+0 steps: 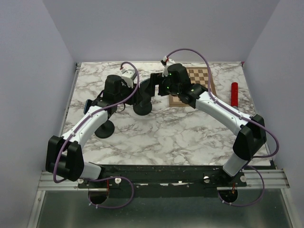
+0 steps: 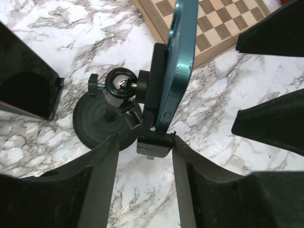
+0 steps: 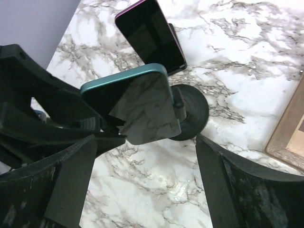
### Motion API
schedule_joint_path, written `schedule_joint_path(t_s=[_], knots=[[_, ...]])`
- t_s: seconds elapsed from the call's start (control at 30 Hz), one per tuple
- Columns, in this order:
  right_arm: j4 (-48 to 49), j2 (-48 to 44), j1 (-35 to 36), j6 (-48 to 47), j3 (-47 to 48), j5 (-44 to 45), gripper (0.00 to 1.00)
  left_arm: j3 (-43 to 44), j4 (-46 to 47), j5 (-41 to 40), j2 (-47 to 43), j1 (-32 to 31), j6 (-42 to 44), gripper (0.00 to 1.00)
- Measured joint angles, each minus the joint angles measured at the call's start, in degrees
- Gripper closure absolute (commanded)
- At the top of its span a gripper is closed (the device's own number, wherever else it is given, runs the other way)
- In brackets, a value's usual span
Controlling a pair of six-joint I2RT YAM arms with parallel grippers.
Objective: Remove the phone from the phone stand
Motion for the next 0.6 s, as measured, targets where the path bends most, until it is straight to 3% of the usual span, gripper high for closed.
schedule_joint_path(t_s=[0.17,0.4,0.6], knots=[[-0.13,0.39,-0.13,-1.70,0.48,1.20,0.04,-0.02,-3.65,-2.51,-2.05,0.02,-0.15,0.27],[2.23,1.03,-0.04,-4.07,1.77,-1.66,0.02,-3.82,-4.13,-4.11,-14.40,0.02,0.74,0.25],[3.76,2.32,0.37,-5.97,2.16,-2.45,0.02,-9.01,1.86,-10.36,-25.38,0.02,1.66,0.25]])
